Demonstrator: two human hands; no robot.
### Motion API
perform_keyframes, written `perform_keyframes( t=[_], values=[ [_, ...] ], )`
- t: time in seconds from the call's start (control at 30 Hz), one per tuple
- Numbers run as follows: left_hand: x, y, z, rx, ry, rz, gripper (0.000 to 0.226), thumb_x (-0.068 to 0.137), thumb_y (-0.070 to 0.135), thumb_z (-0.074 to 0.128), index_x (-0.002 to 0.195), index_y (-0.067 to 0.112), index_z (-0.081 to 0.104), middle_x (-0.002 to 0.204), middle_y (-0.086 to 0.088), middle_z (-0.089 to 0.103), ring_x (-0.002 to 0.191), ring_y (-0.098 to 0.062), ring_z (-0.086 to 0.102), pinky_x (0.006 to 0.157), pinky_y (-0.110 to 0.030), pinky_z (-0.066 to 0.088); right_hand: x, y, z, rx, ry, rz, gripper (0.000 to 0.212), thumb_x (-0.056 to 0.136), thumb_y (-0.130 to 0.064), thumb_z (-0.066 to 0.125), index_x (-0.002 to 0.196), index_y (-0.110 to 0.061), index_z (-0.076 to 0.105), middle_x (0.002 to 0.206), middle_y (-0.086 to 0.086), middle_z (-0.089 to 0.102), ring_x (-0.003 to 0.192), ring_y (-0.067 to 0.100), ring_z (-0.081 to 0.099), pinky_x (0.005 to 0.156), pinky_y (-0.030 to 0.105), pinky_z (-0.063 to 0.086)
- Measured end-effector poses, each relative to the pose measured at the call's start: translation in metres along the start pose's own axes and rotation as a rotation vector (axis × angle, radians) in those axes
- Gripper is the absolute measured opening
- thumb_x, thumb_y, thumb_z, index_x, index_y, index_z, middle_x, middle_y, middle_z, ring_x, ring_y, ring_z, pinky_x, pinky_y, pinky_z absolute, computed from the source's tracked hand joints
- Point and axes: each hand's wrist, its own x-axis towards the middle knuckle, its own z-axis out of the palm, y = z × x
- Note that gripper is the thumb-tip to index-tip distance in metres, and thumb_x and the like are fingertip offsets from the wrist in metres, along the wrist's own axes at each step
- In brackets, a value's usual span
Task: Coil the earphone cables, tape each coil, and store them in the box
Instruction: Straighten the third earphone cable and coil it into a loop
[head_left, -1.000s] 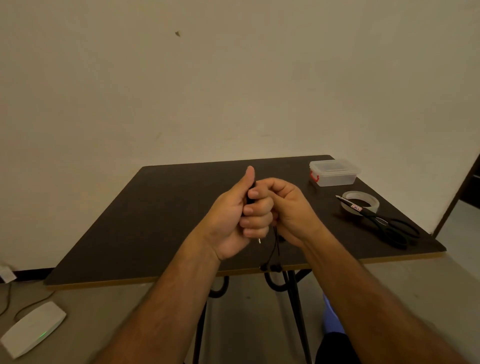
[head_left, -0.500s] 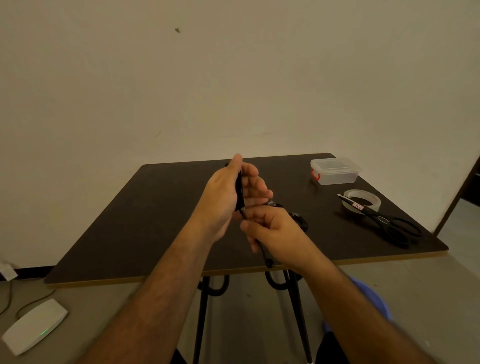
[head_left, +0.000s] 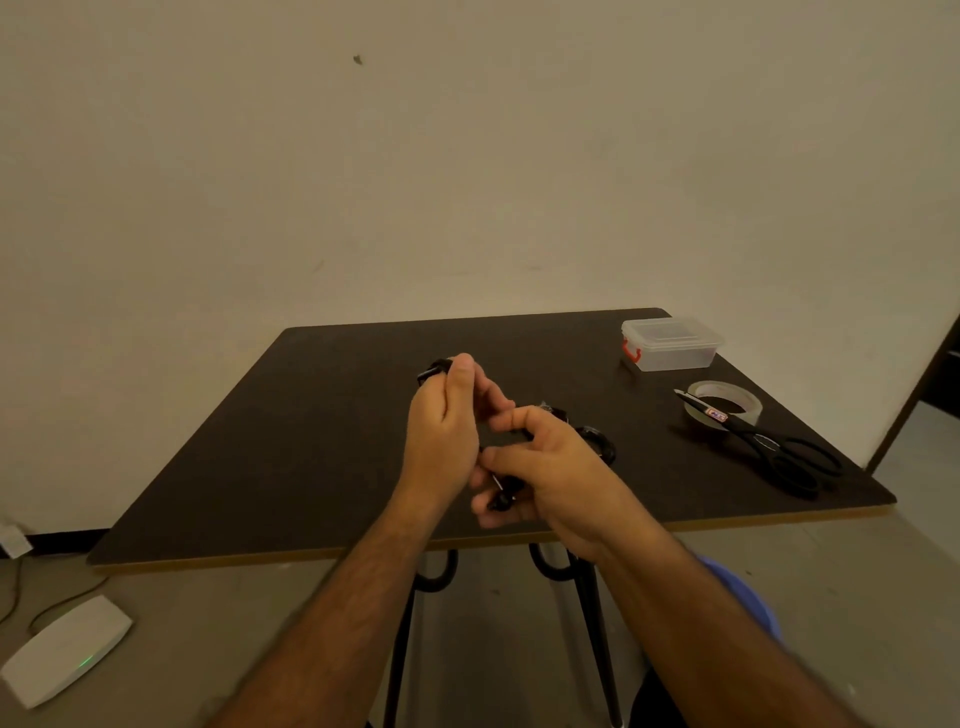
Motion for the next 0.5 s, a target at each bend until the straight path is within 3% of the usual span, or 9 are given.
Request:
perform_keyframes(
  t=[0.13,0.2,0.33,0.4,0.5],
  values=[
    [-0.003,-0.008,-0.005,-0.012,-0.015,-0.086,0.040,0.106,0.030,0.033,0.075,0.017,0.055,0.066,0.004,0.058,0.065,-0.015,0.056,0.063,-0.027,0.049,0.000,-0.004,0.000,0.051,0.017,-0.069,0.021,0.097,-0.014,0.055,0.117,-0.011,0.050,0.082,0.009,0.071,0.068,0.023,0.069,0.062,0.035,0.059],
    [-0.005,-0.014,-0.007,-0.055,-0.041,-0.144,0.041,0.106,0.033,0.034,0.075,0.016,0.055,0.064,0.004,0.056,0.062,-0.014,0.054,0.060,-0.027,0.047,0.001,-0.010,-0.001,0.054,-0.005,-0.088,0.022,0.099,-0.021,0.051,0.117,-0.007,0.053,0.087,0.012,0.072,0.072,0.025,0.071,0.062,0.034,0.060],
    [-0.013,-0.016,-0.007,-0.240,-0.071,-0.309,0.055,0.104,0.044,0.030,0.084,0.007,0.066,0.077,-0.014,0.060,0.072,-0.028,0.058,0.068,-0.037,0.049,0.004,-0.020,-0.005,0.005,-0.044,-0.104,0.023,0.101,-0.020,0.046,0.119,-0.008,0.056,0.097,0.016,0.073,0.080,0.028,0.072,0.068,0.037,0.059],
    [-0.018,-0.011,-0.003,-0.370,-0.040,-0.503,0.057,0.103,0.050,0.031,0.079,0.012,0.067,0.068,-0.010,0.061,0.060,-0.022,0.059,0.056,-0.032,0.048,0.006,-0.023,-0.007,-0.008,-0.056,-0.113,0.022,0.100,-0.012,0.049,0.121,-0.011,0.054,0.100,0.016,0.073,0.083,0.029,0.072,0.069,0.037,0.060],
    [-0.020,-0.011,-0.001,-0.482,-0.018,-0.744,0.059,0.099,0.060,0.030,0.072,0.015,0.056,0.051,0.002,0.040,0.039,-0.010,0.032,0.037,-0.022,0.023,0.010,-0.021,-0.012,-0.183,-0.031,-0.196,0.028,0.094,-0.005,0.058,0.120,-0.013,0.054,0.099,0.013,0.073,0.084,0.029,0.073,0.066,0.033,0.059]
  ],
)
